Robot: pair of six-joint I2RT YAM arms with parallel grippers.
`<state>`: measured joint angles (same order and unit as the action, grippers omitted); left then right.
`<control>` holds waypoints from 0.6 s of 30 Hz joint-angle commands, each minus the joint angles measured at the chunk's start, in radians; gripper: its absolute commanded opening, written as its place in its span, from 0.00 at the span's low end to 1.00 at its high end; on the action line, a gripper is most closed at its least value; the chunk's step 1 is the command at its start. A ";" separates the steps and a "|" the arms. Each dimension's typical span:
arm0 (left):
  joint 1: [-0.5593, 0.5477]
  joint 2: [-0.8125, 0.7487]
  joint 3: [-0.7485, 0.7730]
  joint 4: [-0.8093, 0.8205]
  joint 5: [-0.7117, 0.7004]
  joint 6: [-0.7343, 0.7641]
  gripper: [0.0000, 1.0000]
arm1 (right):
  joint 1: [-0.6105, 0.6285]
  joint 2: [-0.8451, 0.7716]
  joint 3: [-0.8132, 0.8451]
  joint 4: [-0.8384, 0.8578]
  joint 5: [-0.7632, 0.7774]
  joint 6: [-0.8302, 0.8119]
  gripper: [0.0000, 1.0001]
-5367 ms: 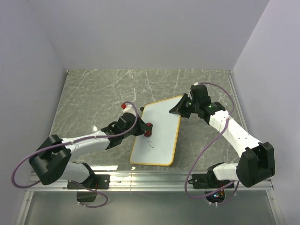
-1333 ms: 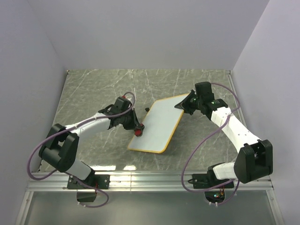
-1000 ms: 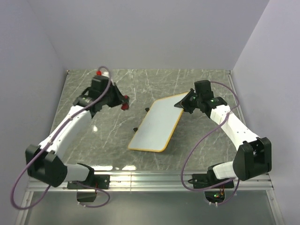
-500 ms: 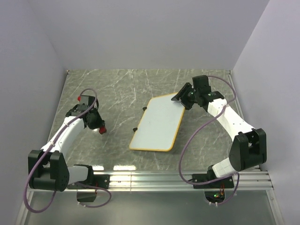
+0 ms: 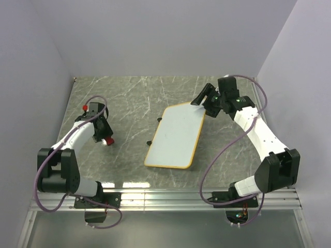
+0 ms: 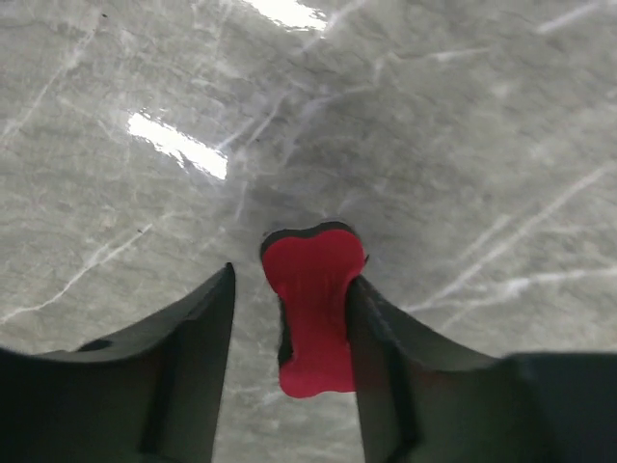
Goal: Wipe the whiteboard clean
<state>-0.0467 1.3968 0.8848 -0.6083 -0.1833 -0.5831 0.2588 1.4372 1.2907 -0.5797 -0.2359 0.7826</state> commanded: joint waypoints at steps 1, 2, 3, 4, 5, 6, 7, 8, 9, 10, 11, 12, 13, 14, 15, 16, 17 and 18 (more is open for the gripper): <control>0.015 0.039 0.026 0.047 -0.051 0.014 0.54 | -0.032 -0.084 0.061 -0.012 0.004 -0.054 0.77; 0.013 0.045 0.029 0.050 -0.050 0.014 0.57 | -0.045 -0.099 0.058 -0.016 0.004 -0.060 0.77; 0.015 0.050 0.031 0.057 -0.045 0.014 0.60 | -0.050 -0.109 0.055 -0.022 0.004 -0.066 0.77; 0.015 0.056 0.032 0.059 -0.042 0.012 0.63 | -0.055 -0.116 0.050 -0.023 0.006 -0.074 0.77; 0.015 0.059 0.036 0.058 -0.042 0.011 0.67 | -0.064 -0.130 0.038 -0.023 0.007 -0.080 0.78; 0.015 0.062 0.037 0.058 -0.039 0.011 0.78 | -0.069 -0.138 0.030 -0.029 0.010 -0.085 0.78; 0.015 0.065 0.039 0.053 -0.039 0.009 0.81 | -0.075 -0.152 0.015 -0.031 0.012 -0.094 0.78; 0.015 0.067 0.042 0.051 -0.041 0.008 0.83 | -0.084 -0.158 0.007 -0.032 0.010 -0.097 0.78; 0.015 0.065 0.043 0.048 -0.038 0.008 0.90 | -0.092 -0.165 -0.001 -0.034 0.009 -0.098 0.78; 0.015 0.062 0.049 0.042 -0.038 0.005 0.92 | -0.098 -0.173 -0.008 -0.035 0.009 -0.100 0.78; 0.015 0.057 0.055 0.038 -0.039 0.003 0.93 | -0.102 -0.190 -0.027 -0.034 0.003 -0.101 0.78; 0.015 0.054 0.062 0.030 -0.036 0.000 0.95 | -0.113 -0.199 -0.034 -0.032 0.001 -0.103 0.78; 0.015 0.042 0.081 0.016 -0.033 -0.001 0.96 | -0.118 -0.216 -0.045 -0.034 0.004 -0.108 0.79; 0.015 0.038 0.092 0.006 -0.030 -0.003 0.96 | -0.119 -0.222 -0.047 -0.037 0.007 -0.111 0.79; 0.015 0.021 0.107 -0.005 -0.018 -0.006 0.96 | -0.121 -0.228 -0.047 -0.046 0.010 -0.115 0.79; 0.015 0.012 0.143 -0.014 -0.006 -0.009 0.96 | -0.119 -0.244 -0.045 -0.051 0.015 -0.124 0.79; 0.015 0.004 0.166 -0.036 0.008 -0.009 0.96 | -0.121 -0.253 -0.045 -0.054 0.020 -0.129 0.79; 0.013 -0.013 0.189 -0.047 0.048 -0.003 0.96 | -0.122 -0.262 -0.047 -0.054 0.024 -0.131 0.79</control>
<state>-0.0360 1.4548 0.9764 -0.6228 -0.1963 -0.5873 0.1436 1.2232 1.2438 -0.6323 -0.2276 0.6865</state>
